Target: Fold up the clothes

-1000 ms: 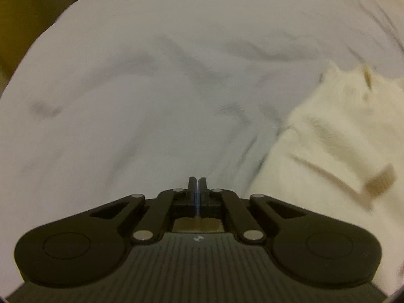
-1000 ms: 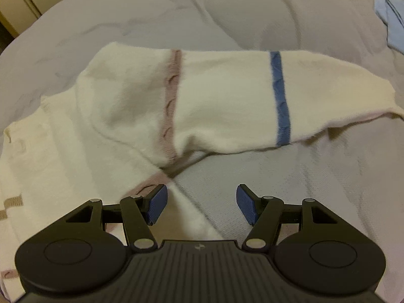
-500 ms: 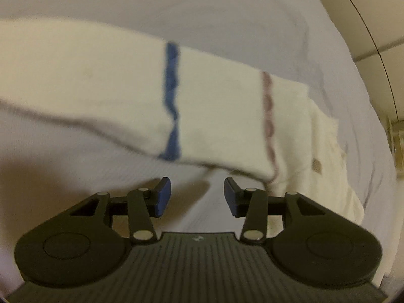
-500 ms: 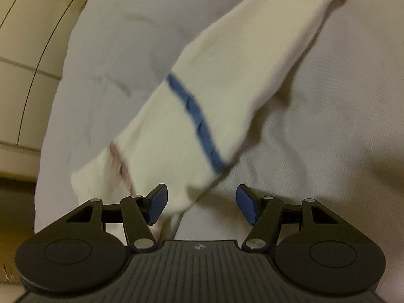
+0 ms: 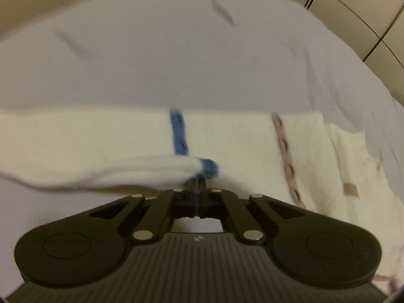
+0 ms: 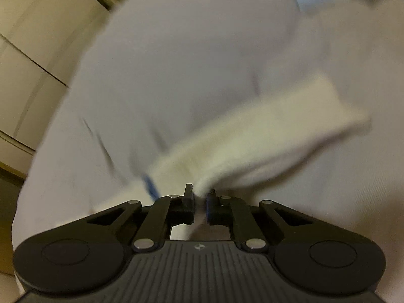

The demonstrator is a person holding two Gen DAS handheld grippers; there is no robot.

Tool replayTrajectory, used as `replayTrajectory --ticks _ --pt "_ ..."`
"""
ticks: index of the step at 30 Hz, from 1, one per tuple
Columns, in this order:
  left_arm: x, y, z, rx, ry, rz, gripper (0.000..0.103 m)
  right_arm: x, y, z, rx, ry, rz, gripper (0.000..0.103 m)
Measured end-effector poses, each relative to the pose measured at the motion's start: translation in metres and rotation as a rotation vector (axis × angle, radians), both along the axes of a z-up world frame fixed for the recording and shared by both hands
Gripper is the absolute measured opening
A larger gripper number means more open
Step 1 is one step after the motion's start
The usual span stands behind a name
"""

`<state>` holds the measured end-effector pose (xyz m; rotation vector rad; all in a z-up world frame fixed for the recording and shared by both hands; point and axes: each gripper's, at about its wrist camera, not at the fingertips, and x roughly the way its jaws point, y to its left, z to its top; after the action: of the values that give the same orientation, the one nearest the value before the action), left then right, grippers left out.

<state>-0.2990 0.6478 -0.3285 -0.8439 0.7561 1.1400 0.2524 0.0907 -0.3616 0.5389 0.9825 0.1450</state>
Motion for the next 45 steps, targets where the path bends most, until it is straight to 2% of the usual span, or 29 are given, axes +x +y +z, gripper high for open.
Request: replayTrajectory --ticks 1,3,4,5,6,7,9,11,13,14,17,20,22,27,28,30,32,34,35,37,38,41,45 --pt "0.001 0.003 -0.004 -0.005 0.039 -0.011 0.000 0.001 -0.004 0.008 -0.010 -0.028 -0.008 0.007" --pt "0.003 0.009 -0.015 -0.024 0.120 -0.033 0.000 0.011 -0.005 0.001 -0.062 0.029 0.015 0.010" --pt "0.005 0.010 -0.023 -0.050 0.166 -0.057 0.000 0.015 -0.001 -0.008 -0.106 0.080 0.032 0.028" --pt "0.007 0.010 -0.030 -0.078 0.211 -0.082 0.000 0.015 0.002 -0.015 -0.164 0.114 0.042 0.040" --pt "0.007 0.007 -0.031 -0.073 0.234 -0.102 0.002 0.014 0.005 -0.021 -0.224 0.144 0.049 0.047" --pt "0.005 0.002 -0.029 -0.069 0.226 -0.103 0.012 0.013 0.009 -0.022 -0.254 0.135 0.060 0.047" --pt "-0.013 -0.006 -0.022 -0.112 0.139 -0.051 0.030 0.005 0.015 -0.015 -0.268 0.114 0.058 0.055" --pt "-0.026 -0.013 -0.017 -0.141 0.003 0.025 0.035 -0.009 0.011 -0.008 -0.199 0.108 0.040 0.059" --pt "-0.037 -0.013 -0.017 -0.156 -0.113 0.110 0.051 -0.028 0.002 -0.004 -0.146 0.114 0.024 0.069" --pt "-0.042 -0.010 -0.019 -0.161 -0.166 0.157 0.052 -0.040 -0.002 -0.004 -0.130 0.130 0.023 0.069" --pt "-0.048 0.009 -0.027 -0.169 -0.283 0.283 0.052 -0.061 0.005 -0.016 -0.097 0.208 0.034 0.069" --pt "-0.051 0.027 -0.042 -0.184 -0.321 0.347 0.048 -0.088 0.009 -0.024 -0.101 0.251 0.040 0.069" --pt "-0.052 0.037 -0.050 -0.201 -0.319 0.350 0.007 -0.100 0.015 -0.026 -0.113 0.261 0.047 0.069" --pt "-0.055 0.025 0.001 -0.005 -0.240 0.077 0.004 -0.107 0.031 -0.020 -0.154 0.264 0.061 0.069" --pt "-0.054 0.020 0.008 0.036 -0.188 0.007 0.005 -0.107 0.033 -0.018 -0.157 0.262 0.063 0.069" --pt "-0.052 0.015 -0.007 0.018 0.018 -0.096 0.010 -0.109 0.038 -0.014 -0.164 0.255 0.060 0.069" --pt "-0.056 0.015 -0.039 -0.079 0.141 -0.158 0.013 -0.111 0.045 -0.013 -0.174 0.259 0.060 0.069" --pt "-0.059 0.013 -0.033 -0.079 0.132 -0.166 0.011 -0.111 0.053 -0.014 -0.185 0.269 0.067 0.069" --pt "-0.060 0.012 -0.029 -0.077 0.125 -0.168 0.015 -0.112 0.057 -0.013 -0.192 0.271 0.072 0.069" --pt "-0.078 0.007 -0.010 -0.079 0.044 -0.151 0.053 -0.115 0.064 -0.010 -0.195 0.272 0.085 0.069" --pt "-0.089 0.003 -0.002 -0.074 0.011 -0.136 0.059 -0.116 0.066 -0.009 -0.194 0.273 0.092 0.069" --pt "-0.137 0.004 0.004 -0.137 -0.061 -0.002 0.062 -0.123 0.072 -0.004 -0.196 0.281 0.110 0.070" --pt "-0.205 0.027 -0.012 -0.187 -0.229 0.343 0.062 -0.133 0.069 -0.006 -0.201 0.301 0.112 0.071"
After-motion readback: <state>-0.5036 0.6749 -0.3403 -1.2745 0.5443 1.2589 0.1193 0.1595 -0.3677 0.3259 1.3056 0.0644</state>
